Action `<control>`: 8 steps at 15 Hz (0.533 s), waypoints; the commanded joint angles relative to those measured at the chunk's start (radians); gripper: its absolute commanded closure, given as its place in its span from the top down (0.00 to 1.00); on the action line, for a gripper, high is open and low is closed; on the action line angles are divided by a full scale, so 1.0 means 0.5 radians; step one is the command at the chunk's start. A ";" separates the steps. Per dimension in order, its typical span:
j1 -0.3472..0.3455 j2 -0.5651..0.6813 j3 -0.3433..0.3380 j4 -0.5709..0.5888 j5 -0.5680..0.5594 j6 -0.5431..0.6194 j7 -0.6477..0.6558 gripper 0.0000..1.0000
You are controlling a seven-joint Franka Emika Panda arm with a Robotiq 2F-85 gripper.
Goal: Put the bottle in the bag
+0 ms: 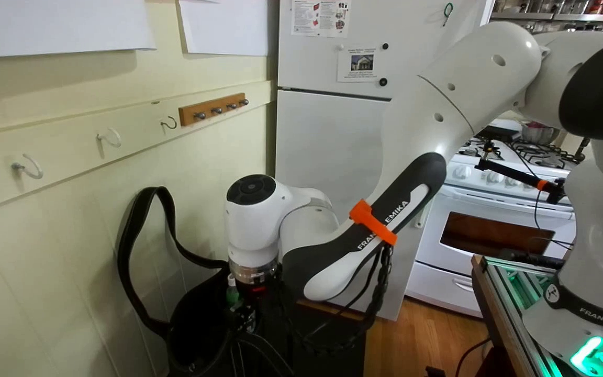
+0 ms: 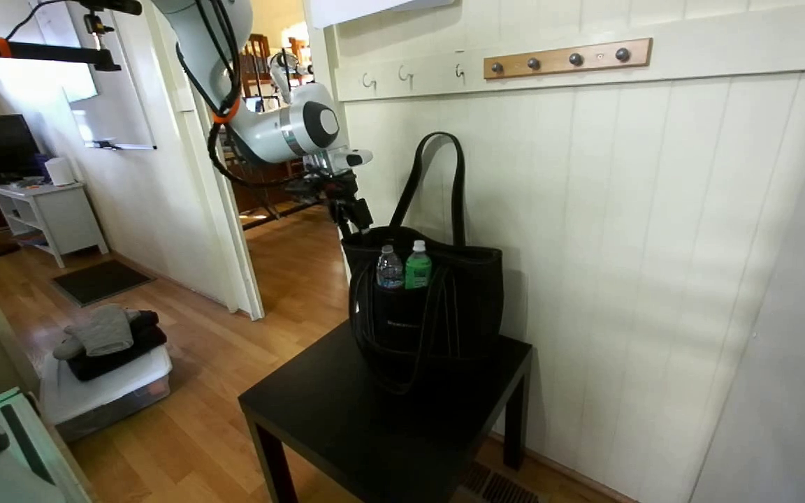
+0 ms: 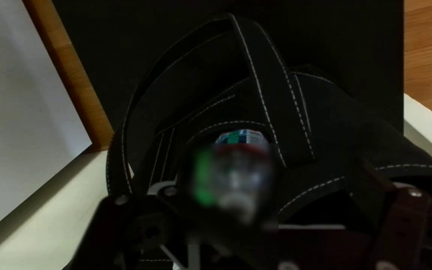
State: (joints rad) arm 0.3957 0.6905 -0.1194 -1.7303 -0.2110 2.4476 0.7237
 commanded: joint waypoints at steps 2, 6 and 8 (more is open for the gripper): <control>0.030 -0.281 -0.004 -0.295 -0.121 -0.116 0.017 1.00; -0.002 -0.469 0.024 -0.517 -0.254 -0.041 -0.008 1.00; -0.034 -0.550 0.047 -0.615 -0.306 -0.003 -0.042 1.00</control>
State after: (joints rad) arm 0.4005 0.5012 -0.1146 -1.9288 -0.3220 2.4068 0.7214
